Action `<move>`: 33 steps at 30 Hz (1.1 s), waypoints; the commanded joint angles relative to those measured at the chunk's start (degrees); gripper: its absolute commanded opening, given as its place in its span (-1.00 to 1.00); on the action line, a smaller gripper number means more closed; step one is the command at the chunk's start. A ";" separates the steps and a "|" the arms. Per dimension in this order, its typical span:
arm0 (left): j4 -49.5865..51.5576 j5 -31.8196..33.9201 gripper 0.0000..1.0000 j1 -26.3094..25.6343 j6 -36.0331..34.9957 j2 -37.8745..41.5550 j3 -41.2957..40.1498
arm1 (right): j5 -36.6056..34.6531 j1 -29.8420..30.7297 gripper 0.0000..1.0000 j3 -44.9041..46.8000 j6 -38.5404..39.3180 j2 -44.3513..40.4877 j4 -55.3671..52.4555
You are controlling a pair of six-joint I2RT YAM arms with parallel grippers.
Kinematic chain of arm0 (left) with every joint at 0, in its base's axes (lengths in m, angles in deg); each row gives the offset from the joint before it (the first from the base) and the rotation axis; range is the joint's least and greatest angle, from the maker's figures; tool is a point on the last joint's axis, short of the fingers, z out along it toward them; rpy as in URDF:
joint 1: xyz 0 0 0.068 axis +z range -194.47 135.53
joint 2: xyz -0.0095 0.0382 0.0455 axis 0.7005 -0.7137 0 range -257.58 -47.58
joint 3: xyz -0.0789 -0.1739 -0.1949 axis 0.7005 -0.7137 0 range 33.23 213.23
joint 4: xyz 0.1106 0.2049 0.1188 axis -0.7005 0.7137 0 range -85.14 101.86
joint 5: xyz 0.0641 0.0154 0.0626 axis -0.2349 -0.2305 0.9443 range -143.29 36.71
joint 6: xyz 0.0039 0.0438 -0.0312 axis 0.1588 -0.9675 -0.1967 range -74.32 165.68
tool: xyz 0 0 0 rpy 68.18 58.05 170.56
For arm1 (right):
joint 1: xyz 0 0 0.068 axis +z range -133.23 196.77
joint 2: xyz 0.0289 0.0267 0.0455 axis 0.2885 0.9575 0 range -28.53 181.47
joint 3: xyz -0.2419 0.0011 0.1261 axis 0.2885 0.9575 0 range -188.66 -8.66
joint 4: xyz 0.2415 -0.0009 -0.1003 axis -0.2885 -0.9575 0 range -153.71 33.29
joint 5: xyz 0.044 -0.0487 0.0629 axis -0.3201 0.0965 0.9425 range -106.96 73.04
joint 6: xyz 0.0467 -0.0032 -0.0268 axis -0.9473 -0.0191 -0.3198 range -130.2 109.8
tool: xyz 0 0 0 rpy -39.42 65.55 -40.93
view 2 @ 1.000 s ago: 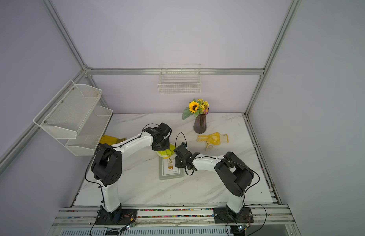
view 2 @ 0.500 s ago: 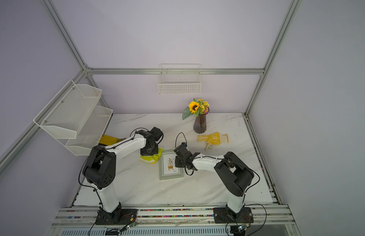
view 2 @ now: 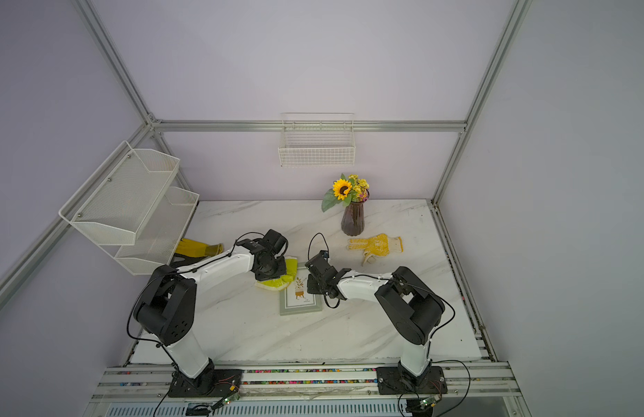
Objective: Wipe the picture frame with a cloth
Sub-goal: Wipe the dirt from the picture frame.
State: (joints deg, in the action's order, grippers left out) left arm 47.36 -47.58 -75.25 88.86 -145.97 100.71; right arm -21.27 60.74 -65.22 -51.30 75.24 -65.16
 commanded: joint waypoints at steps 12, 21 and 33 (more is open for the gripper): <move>7.84 -7.99 -1.00 -12.94 12.01 14.58 -13.63 | -1.26 -0.28 -0.37 -1.68 -3.53 4.46 -4.82; 1.36 -16.82 -1.00 -15.68 3.95 20.54 -7.13 | -0.79 -0.21 -0.37 -2.65 -3.24 5.31 -4.87; 11.93 15.71 -1.00 -14.16 2.43 13.64 1.73 | -0.70 -0.22 -0.37 -1.69 -3.33 3.79 -4.55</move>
State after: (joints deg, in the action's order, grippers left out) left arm 55.89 -46.86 -90.31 91.52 -129.22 98.46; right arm -22.17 60.74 -68.62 -53.10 77.60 -66.52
